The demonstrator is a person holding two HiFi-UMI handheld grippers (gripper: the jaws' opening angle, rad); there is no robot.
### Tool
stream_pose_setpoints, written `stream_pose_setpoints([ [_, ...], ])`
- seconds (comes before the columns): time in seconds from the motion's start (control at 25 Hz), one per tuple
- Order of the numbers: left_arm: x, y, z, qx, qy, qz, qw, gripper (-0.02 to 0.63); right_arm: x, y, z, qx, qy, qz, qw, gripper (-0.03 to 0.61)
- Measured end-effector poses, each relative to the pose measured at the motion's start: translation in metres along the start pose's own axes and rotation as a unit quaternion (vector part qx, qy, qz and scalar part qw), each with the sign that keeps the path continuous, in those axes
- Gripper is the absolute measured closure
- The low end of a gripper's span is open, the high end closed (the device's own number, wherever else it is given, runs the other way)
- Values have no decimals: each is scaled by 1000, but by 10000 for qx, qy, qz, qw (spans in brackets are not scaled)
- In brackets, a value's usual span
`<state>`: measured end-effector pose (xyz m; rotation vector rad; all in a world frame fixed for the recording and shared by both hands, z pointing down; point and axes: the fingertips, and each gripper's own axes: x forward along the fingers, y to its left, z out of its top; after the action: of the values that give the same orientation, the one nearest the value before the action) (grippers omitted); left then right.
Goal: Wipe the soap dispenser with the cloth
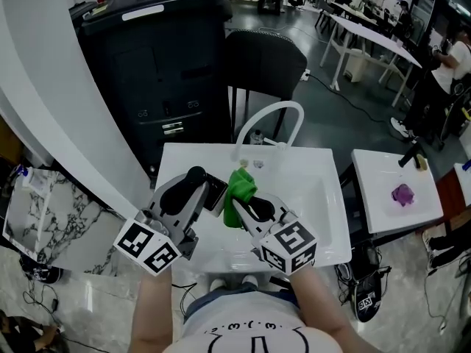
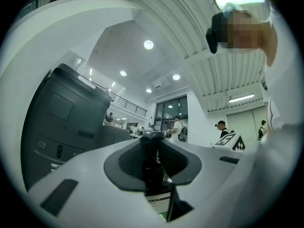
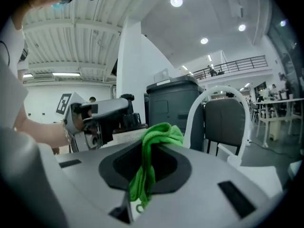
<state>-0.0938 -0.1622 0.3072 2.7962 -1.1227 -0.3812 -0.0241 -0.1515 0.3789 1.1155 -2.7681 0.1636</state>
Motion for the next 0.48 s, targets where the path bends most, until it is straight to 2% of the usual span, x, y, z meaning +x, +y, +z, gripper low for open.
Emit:
stream_pose_setpoints([
  [0.32, -2, -1, 2, 73, -74, -118, 9999, 517, 4, -4, -25, 124, 377, -99, 9992, 529],
  [0.48, 1, 1, 3, 197, -23, -141, 9997, 517, 4, -4, -24, 59, 405, 52, 9991, 529],
])
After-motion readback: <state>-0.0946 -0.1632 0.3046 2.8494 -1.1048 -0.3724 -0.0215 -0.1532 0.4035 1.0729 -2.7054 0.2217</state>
